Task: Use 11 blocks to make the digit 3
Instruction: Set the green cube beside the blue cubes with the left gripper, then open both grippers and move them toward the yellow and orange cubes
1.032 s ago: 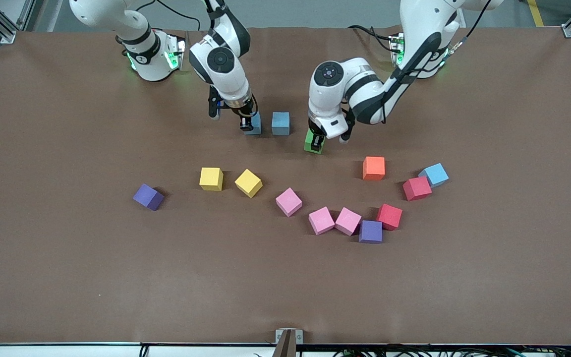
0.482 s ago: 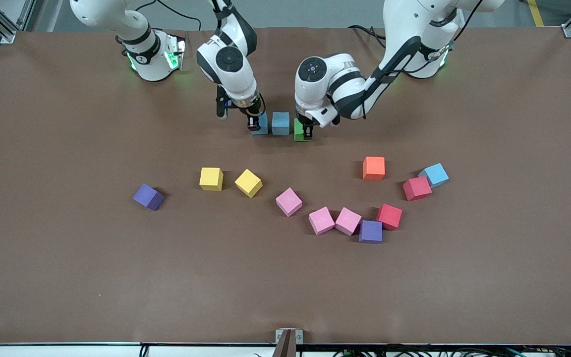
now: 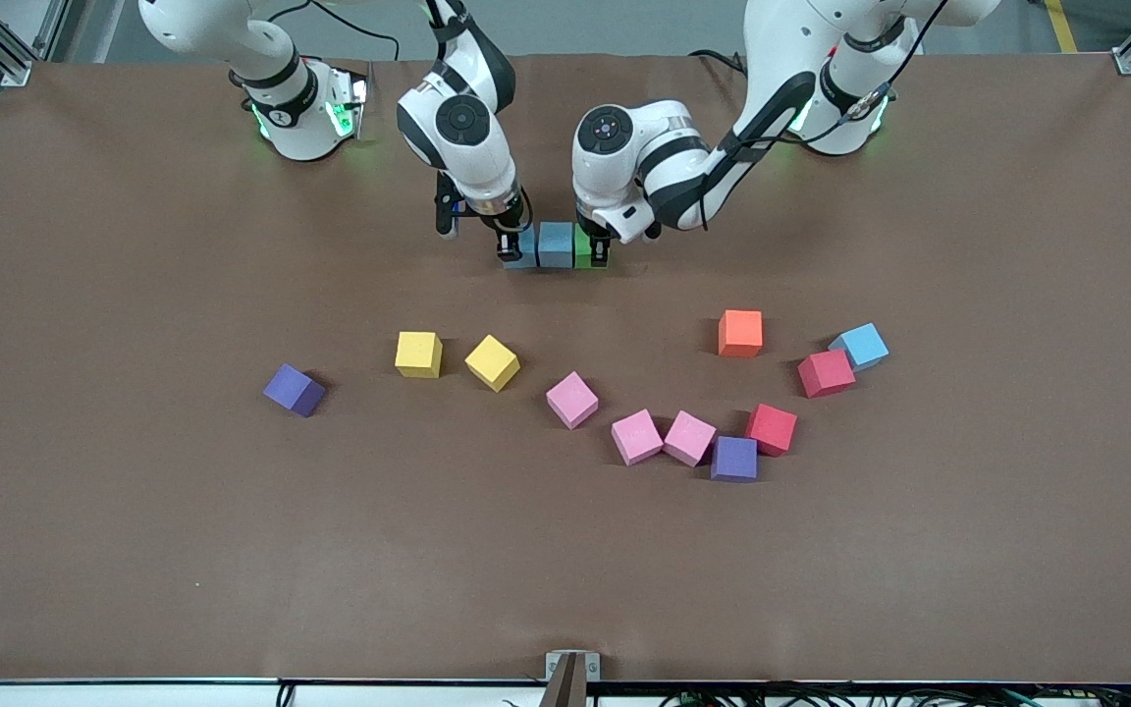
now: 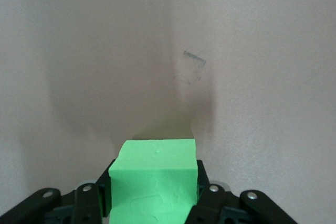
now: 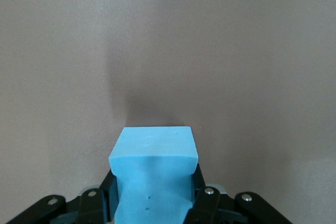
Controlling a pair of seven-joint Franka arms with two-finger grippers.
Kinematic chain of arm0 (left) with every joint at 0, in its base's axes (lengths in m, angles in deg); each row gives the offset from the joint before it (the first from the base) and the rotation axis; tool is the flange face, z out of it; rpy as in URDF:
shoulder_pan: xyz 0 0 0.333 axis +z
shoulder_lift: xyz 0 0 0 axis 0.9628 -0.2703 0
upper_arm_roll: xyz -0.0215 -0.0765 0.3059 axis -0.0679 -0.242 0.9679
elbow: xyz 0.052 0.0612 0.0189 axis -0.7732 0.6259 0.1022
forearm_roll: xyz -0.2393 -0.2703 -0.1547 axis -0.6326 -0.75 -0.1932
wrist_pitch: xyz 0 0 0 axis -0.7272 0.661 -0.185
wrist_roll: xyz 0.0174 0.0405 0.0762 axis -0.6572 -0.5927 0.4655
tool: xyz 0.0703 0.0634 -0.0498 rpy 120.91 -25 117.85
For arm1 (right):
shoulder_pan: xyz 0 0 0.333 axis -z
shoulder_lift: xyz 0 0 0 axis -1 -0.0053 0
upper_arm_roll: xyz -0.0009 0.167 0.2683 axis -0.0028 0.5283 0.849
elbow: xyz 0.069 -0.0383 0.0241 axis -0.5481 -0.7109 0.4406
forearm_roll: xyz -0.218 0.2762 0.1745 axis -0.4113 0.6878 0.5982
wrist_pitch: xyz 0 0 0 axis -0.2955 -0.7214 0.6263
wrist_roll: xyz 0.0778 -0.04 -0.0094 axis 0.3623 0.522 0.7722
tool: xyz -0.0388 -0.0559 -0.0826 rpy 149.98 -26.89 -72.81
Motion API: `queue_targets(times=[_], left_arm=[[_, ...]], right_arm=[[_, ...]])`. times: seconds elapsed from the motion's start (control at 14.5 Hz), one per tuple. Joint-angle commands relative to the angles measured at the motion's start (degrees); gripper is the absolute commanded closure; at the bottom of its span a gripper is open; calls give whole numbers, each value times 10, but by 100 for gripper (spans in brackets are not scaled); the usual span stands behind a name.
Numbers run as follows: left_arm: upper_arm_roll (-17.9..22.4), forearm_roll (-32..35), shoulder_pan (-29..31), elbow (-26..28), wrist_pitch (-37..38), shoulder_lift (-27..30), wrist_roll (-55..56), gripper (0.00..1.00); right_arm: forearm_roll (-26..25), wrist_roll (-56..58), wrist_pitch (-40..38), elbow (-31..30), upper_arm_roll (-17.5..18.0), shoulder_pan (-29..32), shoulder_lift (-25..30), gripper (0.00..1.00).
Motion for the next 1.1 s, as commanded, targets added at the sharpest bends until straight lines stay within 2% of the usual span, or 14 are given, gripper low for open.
queue_targets(times=[0.0,0.28,0.34,0.41,0.48,0.83,0.96,1.03], left_arm=[[0,4,-13,4,5,1,84,50],[1,4,-17,4,6,1,91,48],[1,5,-17,3,5,1,91,35],[1,7,-17,3,5,1,89,11],[1,8,-17,1,6,4,87,0],[-2,5,-9,-2,26,35,82,0],[-4,4,-6,-2,36,54,61,0],[-4,0,-6,-2,43,64,51,0]], right_arm=[[12,-7,5,8,-2,-8,-10,100],[12,-7,5,11,-2,-13,-13,100],[12,-7,4,11,-2,-13,-13,100],[12,-7,4,11,-2,-14,-13,100],[12,-7,4,11,-2,-14,-13,100],[12,-7,4,11,-2,-19,-13,100],[12,-7,4,11,-2,-18,-13,97],[12,-6,4,11,-2,-18,-13,79]])
